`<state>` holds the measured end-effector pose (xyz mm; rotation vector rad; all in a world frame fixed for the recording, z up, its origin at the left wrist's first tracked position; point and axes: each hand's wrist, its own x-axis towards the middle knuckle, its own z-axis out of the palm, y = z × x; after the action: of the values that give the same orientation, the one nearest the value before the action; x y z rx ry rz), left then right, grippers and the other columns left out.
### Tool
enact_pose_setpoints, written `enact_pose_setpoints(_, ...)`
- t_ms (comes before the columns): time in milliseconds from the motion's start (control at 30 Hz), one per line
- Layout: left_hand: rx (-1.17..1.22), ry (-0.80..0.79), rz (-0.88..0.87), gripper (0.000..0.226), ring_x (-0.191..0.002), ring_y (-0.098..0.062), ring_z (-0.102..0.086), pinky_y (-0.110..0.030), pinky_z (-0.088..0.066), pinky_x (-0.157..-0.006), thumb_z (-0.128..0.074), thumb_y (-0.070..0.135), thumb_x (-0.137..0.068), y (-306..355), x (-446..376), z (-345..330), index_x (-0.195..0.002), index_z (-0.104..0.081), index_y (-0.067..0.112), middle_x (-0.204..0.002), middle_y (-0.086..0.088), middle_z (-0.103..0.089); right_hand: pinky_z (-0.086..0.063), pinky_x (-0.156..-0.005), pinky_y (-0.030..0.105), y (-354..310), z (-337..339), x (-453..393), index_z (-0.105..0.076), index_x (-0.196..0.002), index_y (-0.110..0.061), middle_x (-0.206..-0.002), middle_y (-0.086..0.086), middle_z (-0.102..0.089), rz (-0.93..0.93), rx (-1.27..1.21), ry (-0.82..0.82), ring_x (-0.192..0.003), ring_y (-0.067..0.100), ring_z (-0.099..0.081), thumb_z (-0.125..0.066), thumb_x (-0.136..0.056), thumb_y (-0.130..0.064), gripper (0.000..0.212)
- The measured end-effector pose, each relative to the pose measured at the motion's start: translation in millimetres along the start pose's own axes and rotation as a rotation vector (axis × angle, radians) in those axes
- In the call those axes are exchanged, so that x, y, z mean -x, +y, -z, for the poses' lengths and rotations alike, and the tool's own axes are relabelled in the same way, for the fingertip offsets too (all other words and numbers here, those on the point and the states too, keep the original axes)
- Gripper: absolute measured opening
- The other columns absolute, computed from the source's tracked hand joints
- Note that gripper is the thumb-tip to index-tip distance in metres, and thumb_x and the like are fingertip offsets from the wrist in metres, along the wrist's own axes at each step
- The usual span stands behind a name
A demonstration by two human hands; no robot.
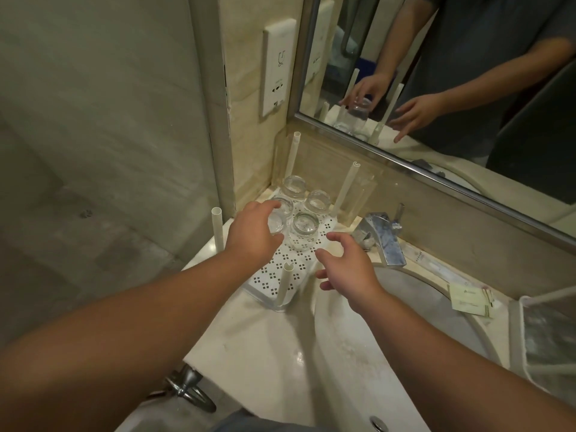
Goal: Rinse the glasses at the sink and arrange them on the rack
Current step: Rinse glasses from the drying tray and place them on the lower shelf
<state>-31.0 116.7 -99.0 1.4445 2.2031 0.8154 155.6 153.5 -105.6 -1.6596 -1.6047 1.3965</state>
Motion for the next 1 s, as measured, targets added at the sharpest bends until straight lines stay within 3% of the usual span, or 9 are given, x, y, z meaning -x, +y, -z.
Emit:
enact_pose_setpoints(167, 0.014, 0.063, -0.064, 0.060, -0.121, -0.024, -0.053, -0.041, -0.046, -0.099, -0.078, 0.030, -0.079, 31, 5, 19, -0.134, -0.055, 0.035, -0.129, 0.002, -0.058, -0.052, -0.049, 0.026, -4, 6, 11, -0.046, -0.136, -0.038, -0.114, -0.011, -0.057, -0.015, -0.098, -0.009, -0.066, 0.017, -0.071, -0.064, -0.089, -0.034, 0.050)
enact_pose_setpoints(233, 0.031, 0.100, -0.091, 0.059, -0.118, -0.022, -0.055, -0.038, -0.048, -0.096, -0.078, 0.035, -0.077, 46, 7, 25, -0.132, -0.056, 0.038, -0.128, 0.004, -0.059, -0.051, -0.052, 0.027, -6, 10, 16, -0.046, -0.136, -0.033, -0.113, -0.007, -0.059, -0.037, -0.145, -0.017, -0.069, 0.017, -0.068, -0.063, -0.091, -0.040, 0.049)
enact_pose_setpoints(333, 0.125, 0.141, -0.115, 0.060, -0.115, -0.015, -0.058, -0.027, -0.045, -0.087, -0.079, 0.040, -0.076, 69, 11, 33, -0.132, -0.057, 0.037, -0.131, 0.006, -0.059, -0.052, -0.059, 0.030, -14, 17, 21, -0.053, -0.127, -0.029, -0.110, 0.001, -0.065, -0.115, -0.339, -0.066, -0.073, 0.019, -0.067, -0.059, -0.094, -0.047, 0.038)
enact_pose_setpoints(433, 0.243, 0.127, -0.134, 0.062, -0.116, -0.012, -0.058, -0.025, -0.047, -0.083, -0.079, 0.042, -0.076, 91, 18, 39, -0.134, -0.056, 0.035, -0.133, 0.006, -0.060, -0.053, -0.060, 0.033, -23, 24, 27, -0.055, -0.116, -0.028, -0.111, 0.007, -0.071, -0.157, -0.587, -0.130, -0.073, 0.022, -0.068, -0.056, -0.094, -0.052, 0.032)
enact_pose_setpoints(633, 0.523, 0.076, -0.097, 0.060, -0.108, 0.000, -0.050, -0.021, -0.040, -0.087, -0.078, 0.039, -0.078, 126, 32, 40, -0.134, -0.056, 0.037, -0.135, 0.009, -0.060, -0.053, -0.067, 0.033, -34, 31, 44, -0.051, -0.128, -0.021, -0.111, 0.009, -0.073, -0.108, -0.754, -0.256, -0.093, 0.027, -0.066, -0.058, -0.061, -0.075, 0.086)
enact_pose_setpoints(733, 0.708, 0.008, -0.047, 0.051, -0.111, -0.017, -0.062, -0.034, -0.051, -0.094, -0.080, 0.037, -0.078, 135, 38, 40, -0.126, -0.060, 0.043, -0.123, 0.008, -0.061, -0.051, -0.074, 0.036, -39, 37, 52, -0.050, -0.134, -0.022, -0.111, 0.007, -0.073, -0.060, -0.810, -0.291, -0.100, 0.028, -0.064, -0.057, -0.062, -0.075, 0.090)
enact_pose_setpoints(800, 0.833, -0.029, 0.000, 0.044, -0.096, -0.024, -0.070, -0.047, -0.058, -0.088, -0.081, 0.034, -0.077, 137, 42, 41, -0.116, -0.062, 0.042, -0.110, 0.006, -0.061, -0.050, -0.081, 0.039, -41, 42, 56, -0.051, -0.135, -0.024, -0.115, 0.005, -0.071, -0.019, -0.851, -0.299, -0.107, 0.030, -0.063, -0.056, -0.066, -0.074, 0.085)
enact_pose_setpoints(867, 0.942, -0.066, 0.058, 0.043, -0.080, -0.019, -0.072, -0.047, -0.061, -0.081, -0.083, 0.031, -0.077, 137, 43, 39, -0.115, -0.063, 0.038, -0.116, -0.005, -0.062, -0.047, -0.090, 0.042, -44, 47, 59, -0.051, -0.134, -0.030, -0.118, 0.003, -0.070, 0.017, -0.889, -0.300, -0.114, 0.031, -0.062, -0.056, -0.069, -0.073, 0.079)
enact_pose_setpoints(1000, 1.128, -0.166, 0.120, 0.040, -0.084, -0.028, -0.072, -0.041, -0.061, -0.074, -0.082, 0.018, -0.079, 136, 46, 34, -0.111, -0.062, 0.031, -0.120, -0.022, -0.064, -0.047, -0.091, 0.042, -52, 56, 64, -0.054, -0.135, -0.033, -0.107, 0.002, -0.068, 0.084, -0.920, -0.276, -0.104, 0.024, -0.062, -0.061, -0.070, -0.069, 0.074)
